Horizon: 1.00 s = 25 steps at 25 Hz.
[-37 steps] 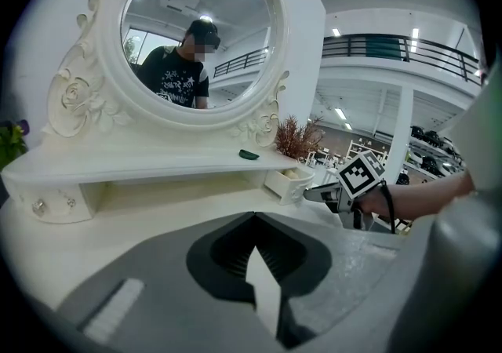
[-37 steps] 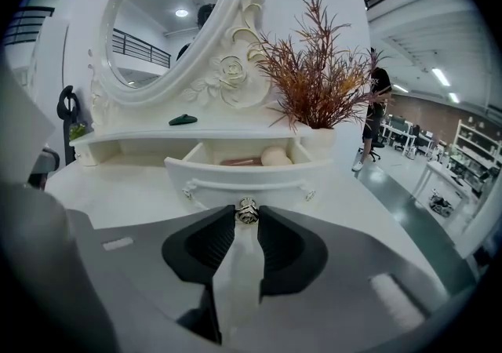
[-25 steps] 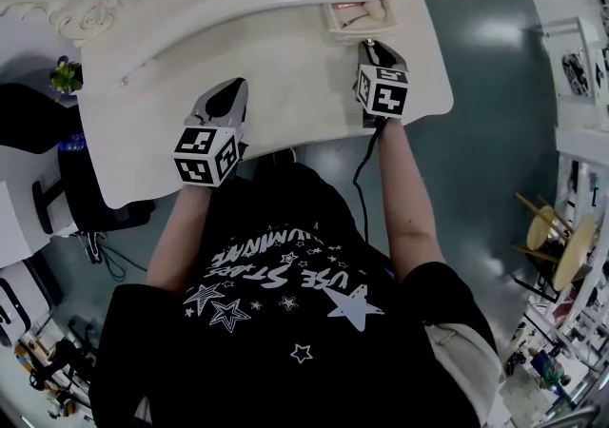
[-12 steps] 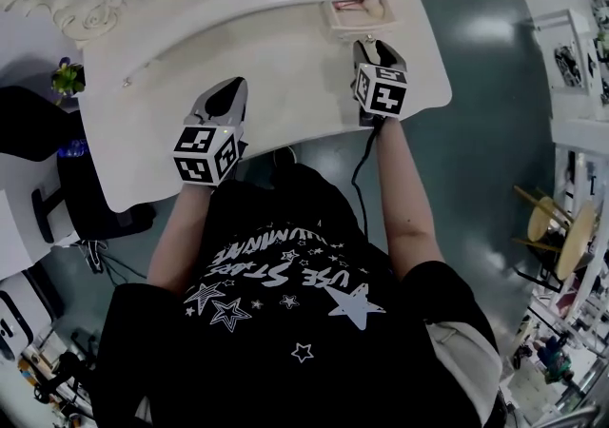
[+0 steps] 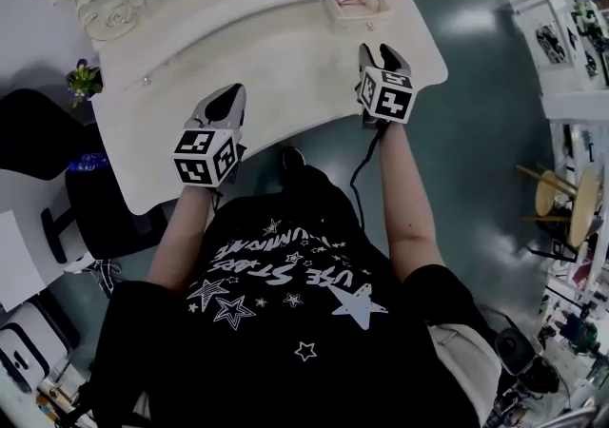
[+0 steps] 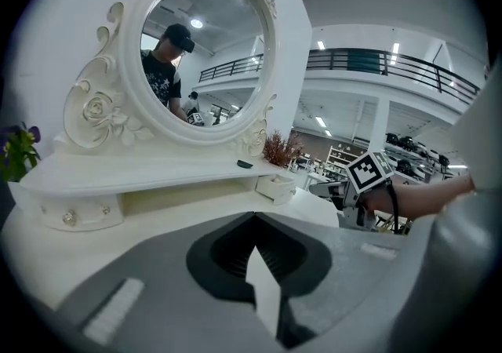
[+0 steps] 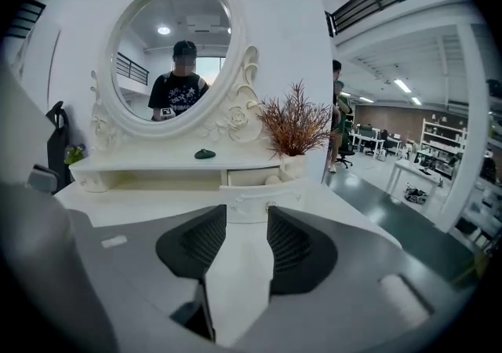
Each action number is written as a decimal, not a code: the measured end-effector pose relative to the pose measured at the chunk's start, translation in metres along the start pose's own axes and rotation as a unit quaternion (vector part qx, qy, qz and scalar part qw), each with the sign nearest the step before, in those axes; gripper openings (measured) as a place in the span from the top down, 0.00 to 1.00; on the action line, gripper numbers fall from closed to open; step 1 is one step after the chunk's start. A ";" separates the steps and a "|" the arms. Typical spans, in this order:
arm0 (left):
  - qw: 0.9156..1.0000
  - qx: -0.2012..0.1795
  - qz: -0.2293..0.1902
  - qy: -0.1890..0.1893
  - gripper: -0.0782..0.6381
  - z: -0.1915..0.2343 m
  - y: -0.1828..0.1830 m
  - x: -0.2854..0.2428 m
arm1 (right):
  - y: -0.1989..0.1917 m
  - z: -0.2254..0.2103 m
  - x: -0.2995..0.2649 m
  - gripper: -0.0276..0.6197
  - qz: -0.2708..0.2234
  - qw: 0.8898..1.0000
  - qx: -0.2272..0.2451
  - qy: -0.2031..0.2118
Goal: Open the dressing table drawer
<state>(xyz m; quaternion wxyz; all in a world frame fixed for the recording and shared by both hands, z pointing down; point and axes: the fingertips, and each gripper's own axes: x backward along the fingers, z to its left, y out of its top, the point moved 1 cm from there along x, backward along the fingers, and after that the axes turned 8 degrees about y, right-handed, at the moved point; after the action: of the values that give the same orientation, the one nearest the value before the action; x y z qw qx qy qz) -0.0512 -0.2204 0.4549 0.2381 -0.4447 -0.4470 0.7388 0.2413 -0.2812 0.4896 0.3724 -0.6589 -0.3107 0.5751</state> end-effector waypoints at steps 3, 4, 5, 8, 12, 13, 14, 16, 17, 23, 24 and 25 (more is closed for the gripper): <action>1.000 -0.005 -0.006 -0.010 0.89 0.004 -0.001 0.021 | -0.001 0.020 0.025 0.67 -0.012 1.000 -0.003 -0.008; 1.000 -0.007 -0.007 -0.014 0.89 0.005 -0.003 0.029 | -0.002 0.027 0.034 0.68 -0.015 1.000 -0.004 -0.011; 1.000 -0.008 -0.007 -0.018 0.89 0.005 -0.005 0.037 | -0.003 0.034 0.042 0.70 -0.017 1.000 -0.005 -0.013; 0.999 -0.013 -0.013 -0.031 0.89 0.009 -0.012 0.063 | -0.008 0.058 0.066 0.75 -0.028 0.999 -0.007 -0.020; 0.999 -0.017 -0.023 -0.045 0.89 0.017 -0.022 0.099 | -0.016 0.088 0.100 0.91 -0.041 0.998 -0.015 -0.042; 0.998 -0.017 -0.026 -0.047 0.89 0.020 -0.025 0.109 | -0.019 0.096 0.108 0.91 -0.043 0.998 -0.018 -0.045; 0.998 -0.019 -0.028 -0.049 0.89 0.023 -0.028 0.118 | -0.022 0.104 0.117 0.91 -0.045 0.998 -0.019 -0.046; 0.998 -0.021 -0.031 -0.054 0.89 0.028 -0.032 0.135 | -0.027 0.122 0.134 0.91 -0.046 0.998 -0.020 -0.047; 0.998 -0.021 -0.033 -0.058 0.89 0.030 -0.035 0.142 | -0.030 0.131 0.142 0.91 -0.045 0.998 -0.019 -0.046; 0.996 -0.026 -0.022 -0.080 0.89 0.034 -0.062 0.175 | -0.064 0.180 0.186 0.91 -0.027 0.999 -0.011 -0.039; 0.996 -0.025 -0.019 -0.082 0.89 0.033 -0.067 0.179 | -0.071 0.185 0.192 0.91 -0.024 0.999 -0.012 -0.038; 0.996 -0.024 -0.016 -0.084 0.89 0.032 -0.071 0.183 | -0.077 0.189 0.197 0.91 -0.021 0.999 -0.014 -0.037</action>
<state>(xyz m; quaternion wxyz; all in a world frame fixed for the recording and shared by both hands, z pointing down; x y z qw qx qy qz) -0.1724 -0.0633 0.4422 0.2012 -0.3794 -0.4898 0.7587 0.0840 -0.0501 0.4394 0.3632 -0.6360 -0.3458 0.5865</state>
